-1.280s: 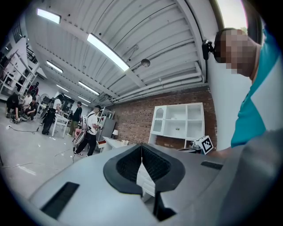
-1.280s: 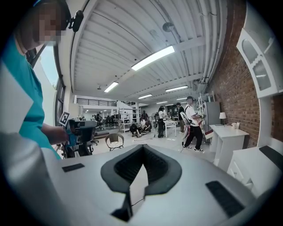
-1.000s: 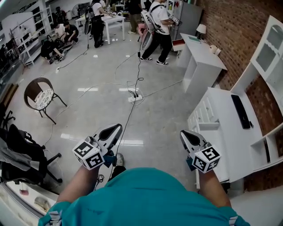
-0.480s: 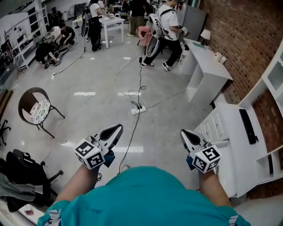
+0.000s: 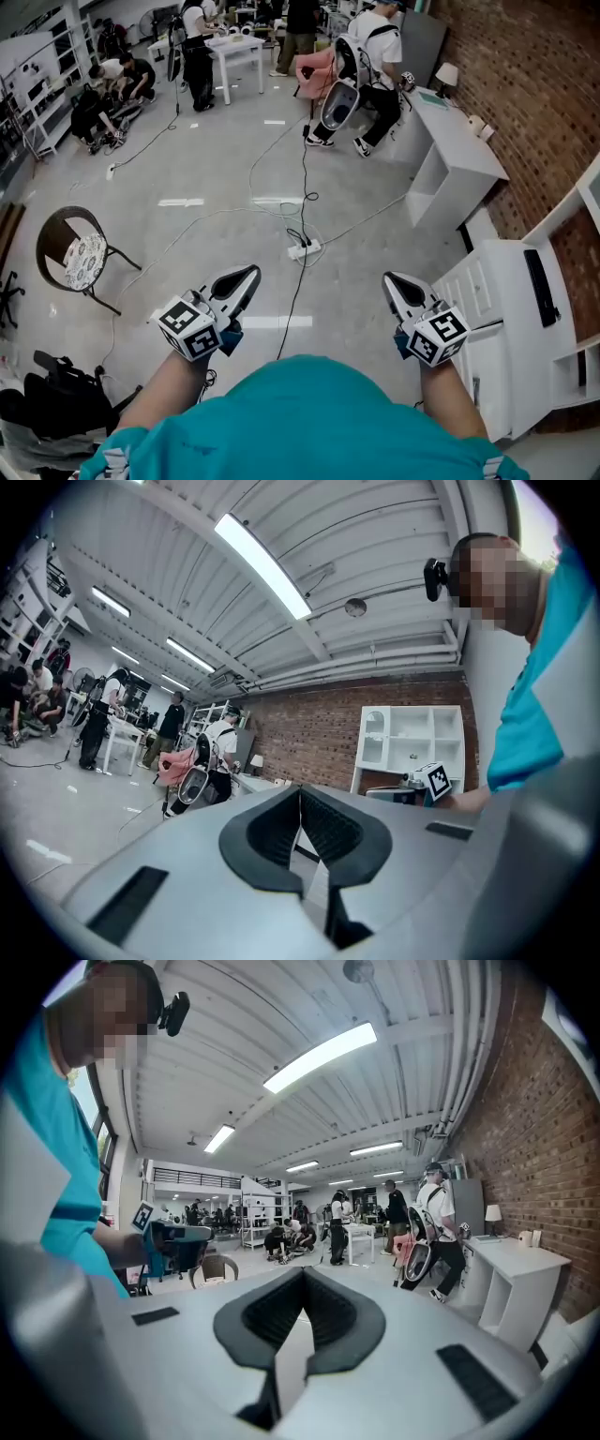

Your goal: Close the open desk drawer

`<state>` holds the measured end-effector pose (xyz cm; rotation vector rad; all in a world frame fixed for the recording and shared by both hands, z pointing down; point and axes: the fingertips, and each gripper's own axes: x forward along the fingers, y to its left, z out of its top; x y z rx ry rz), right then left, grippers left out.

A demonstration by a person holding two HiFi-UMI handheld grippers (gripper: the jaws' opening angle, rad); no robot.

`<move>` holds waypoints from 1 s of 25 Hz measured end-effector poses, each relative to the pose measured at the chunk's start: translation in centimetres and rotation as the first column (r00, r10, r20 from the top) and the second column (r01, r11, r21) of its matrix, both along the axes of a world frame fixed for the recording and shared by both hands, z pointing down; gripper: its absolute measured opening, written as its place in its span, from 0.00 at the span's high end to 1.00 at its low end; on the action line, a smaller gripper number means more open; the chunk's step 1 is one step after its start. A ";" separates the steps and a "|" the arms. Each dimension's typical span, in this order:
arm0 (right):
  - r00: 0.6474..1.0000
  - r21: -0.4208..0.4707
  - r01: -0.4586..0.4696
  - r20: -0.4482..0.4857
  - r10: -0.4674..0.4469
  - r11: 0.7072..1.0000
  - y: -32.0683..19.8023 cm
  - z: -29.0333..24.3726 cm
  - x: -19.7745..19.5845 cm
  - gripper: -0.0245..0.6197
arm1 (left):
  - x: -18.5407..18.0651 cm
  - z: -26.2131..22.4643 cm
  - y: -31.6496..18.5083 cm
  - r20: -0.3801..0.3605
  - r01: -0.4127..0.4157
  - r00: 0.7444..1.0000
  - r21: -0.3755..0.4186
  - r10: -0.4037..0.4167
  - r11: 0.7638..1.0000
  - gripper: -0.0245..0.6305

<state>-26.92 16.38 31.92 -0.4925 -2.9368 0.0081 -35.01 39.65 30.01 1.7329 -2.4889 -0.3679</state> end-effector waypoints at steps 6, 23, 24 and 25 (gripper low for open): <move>0.999 -0.010 0.047 -0.021 -0.047 0.999 -3.9 1.1 -3.7 0.93 | -3.0 1.2 -3.2 -0.019 0.060 0.998 -0.016 -0.061 0.998 0.94; 0.977 0.034 0.212 -0.036 -0.211 0.977 -10.7 1.5 -9.3 0.93 | -4.4 1.7 -10.3 -0.040 0.209 0.977 -0.018 -0.210 0.978 0.94; 0.979 0.034 0.204 -0.038 -0.203 0.978 -10.6 1.7 -9.3 0.93 | -4.6 1.7 -10.2 -0.040 0.201 0.979 -0.021 -0.202 0.979 0.94; 0.980 0.033 0.194 -0.039 -0.193 0.980 -10.4 2.0 -9.3 0.93 | -4.7 1.9 -10.2 -0.041 0.192 0.980 -0.028 -0.193 0.981 0.94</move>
